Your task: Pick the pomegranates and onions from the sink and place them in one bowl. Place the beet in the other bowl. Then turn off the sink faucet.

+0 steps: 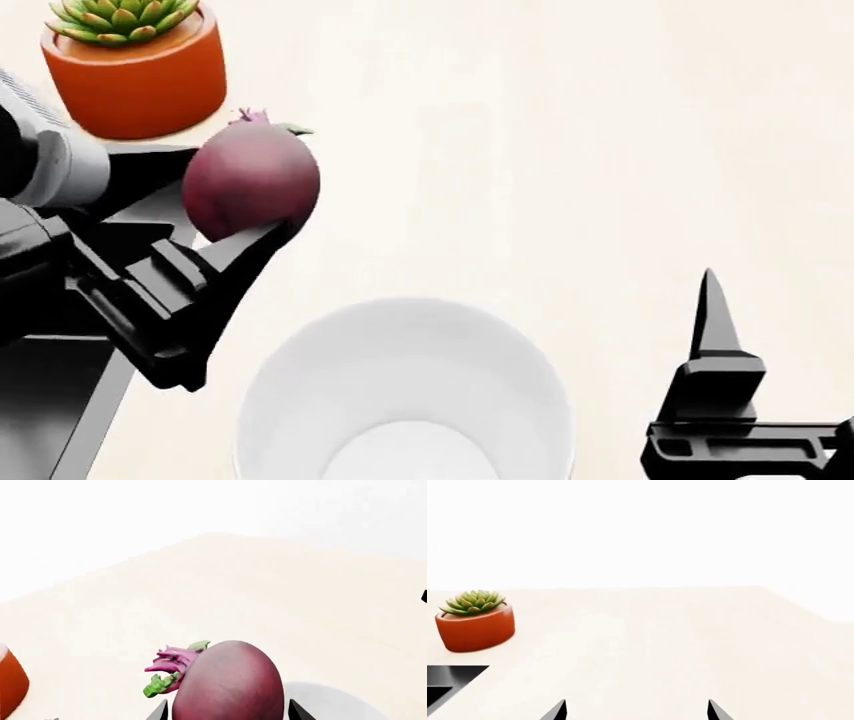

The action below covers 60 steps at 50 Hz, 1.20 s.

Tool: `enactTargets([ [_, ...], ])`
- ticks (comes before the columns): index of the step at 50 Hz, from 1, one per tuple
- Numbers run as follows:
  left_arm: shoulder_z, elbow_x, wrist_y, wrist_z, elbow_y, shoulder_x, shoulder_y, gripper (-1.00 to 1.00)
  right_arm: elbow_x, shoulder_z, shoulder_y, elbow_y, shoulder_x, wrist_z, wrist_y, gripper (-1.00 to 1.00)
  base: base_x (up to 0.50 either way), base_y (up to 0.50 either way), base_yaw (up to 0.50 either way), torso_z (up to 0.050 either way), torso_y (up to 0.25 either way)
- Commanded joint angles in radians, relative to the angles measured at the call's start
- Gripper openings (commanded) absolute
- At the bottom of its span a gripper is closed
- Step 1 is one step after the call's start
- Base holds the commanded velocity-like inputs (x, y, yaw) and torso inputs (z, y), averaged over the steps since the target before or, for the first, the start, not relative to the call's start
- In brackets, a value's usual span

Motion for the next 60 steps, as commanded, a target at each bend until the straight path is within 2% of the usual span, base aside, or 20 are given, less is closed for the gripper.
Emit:
enactTargets([
  [1,0.046,-0.363,-0.356,0.114,-0.142,0.185,-0.337,-1.0,0.024,0.029,0.015,-0.019,0.008,0.01,0.037,1.0,0.0,0.0,0.0,0.0,0.0],
  [3,0.068,-0.322,-0.395,0.128,-0.146,0.221,-0.347,-1.0,0.018,0.023,0.008,-0.023,0.007,0.015,0.031,1.0,0.0,0.0,0.0,0.0,0.0],
  [6,0.097,-0.339,-0.446,0.151,-0.188,0.289,-0.375,-1.0,0.015,0.016,-0.001,-0.032,0.007,0.02,0.027,1.0,0.0,0.0,0.0,0.0,0.0],
  [7,0.1,-0.336,-0.462,0.178,-0.184,0.323,-0.378,-1.0,0.015,0.014,-0.003,-0.034,0.01,0.02,0.025,1.0,0.0,0.0,0.0,0.0,0.0],
  [8,0.084,-0.32,-0.494,0.256,-0.167,0.341,-0.382,-1.0,0.019,0.012,-0.005,-0.035,0.012,0.018,0.027,1.0,0.0,0.0,0.0,0.0,0.01],
  [9,0.112,-0.321,-0.528,0.252,-0.187,0.358,-0.396,-1.0,0.02,0.013,-0.005,-0.035,0.014,0.018,0.027,1.0,0.0,0.0,0.0,0.0,0.0],
  [10,0.108,-0.249,-0.547,0.303,-0.188,0.379,-0.395,-1.0,0.019,0.012,-0.006,-0.042,0.019,0.022,0.022,1.0,0.0,0.0,0.0,0.0,0.0],
  [11,0.138,-0.287,-0.556,0.28,-0.252,0.425,-0.41,-1.0,0.012,0.005,-0.014,-0.041,0.02,0.022,0.013,1.0,0.0,0.0,0.0,0.0,0.0],
  [12,0.131,-0.242,-0.562,0.313,-0.27,0.437,-0.415,-1.0,0.003,-0.005,-0.025,-0.039,0.021,0.023,-0.001,1.0,0.0,0.0,0.0,0.0,0.0],
  [14,0.165,-0.247,-0.56,0.269,-0.322,0.481,-0.413,-1.0,-0.006,-0.013,-0.033,-0.042,0.022,0.03,-0.014,1.0,0.0,0.0,0.0,0.0,0.0],
  [21,0.201,-0.238,-0.532,0.242,-0.362,0.529,-0.355,-1.0,-0.033,-0.037,-0.061,-0.038,0.022,0.026,-0.049,1.0,0.0,0.0,0.0,0.0,0.0],
  [22,0.201,-0.153,-0.523,0.272,-0.344,0.532,-0.345,-1.0,-0.035,-0.041,-0.064,-0.036,0.022,0.025,-0.054,1.0,0.0,0.0,0.0,0.0,0.0],
  [23,0.212,-0.192,-0.527,0.256,-0.391,0.542,-0.346,-1.0,-0.037,-0.043,-0.067,-0.036,0.022,0.024,-0.057,1.0,0.0,0.0,0.0,0.0,0.0],
  [24,0.217,-0.136,-0.521,0.277,-0.401,0.547,-0.343,-1.0,-0.041,-0.046,-0.07,-0.036,0.022,0.026,-0.061,1.0,0.0,0.0,0.0,0.0,0.0],
  [27,0.212,-0.097,-0.513,0.343,-0.442,0.549,-0.338,-1.0,-0.061,-0.064,-0.09,-0.033,0.022,0.034,-0.089,1.0,0.0,0.0,0.0,0.0,0.0],
  [29,0.232,-0.11,-0.518,0.309,-0.455,0.561,-0.324,-1.0,-0.059,-0.064,-0.091,-0.029,0.022,0.031,-0.092,1.0,0.0,0.0,0.0,0.0,0.0],
  [32,0.26,-0.054,-0.52,0.314,-0.435,0.57,-0.303,-1.0,-0.048,-0.052,-0.079,-0.027,0.023,0.029,-0.079,1.0,0.0,0.0,0.0,0.0,0.0],
  [35,0.279,-0.084,-0.529,0.285,-0.431,0.593,-0.279,-1.0,-0.058,-0.056,-0.085,-0.031,0.023,0.037,-0.085,1.0,0.0,0.0,0.0,0.0,0.0],
  [54,0.363,0.109,-0.534,0.486,-0.599,0.729,-0.271,-1.0,-0.106,-0.097,-0.132,-0.028,0.023,0.055,-0.147,1.0,0.0,0.0,0.0,0.0,0.001],
  [60,0.377,0.119,-0.533,0.474,-0.62,0.747,-0.257,-1.0,-0.121,-0.112,-0.148,-0.023,0.023,0.054,-0.171,1.0,0.0,0.0,0.0,0.0,0.0],
])
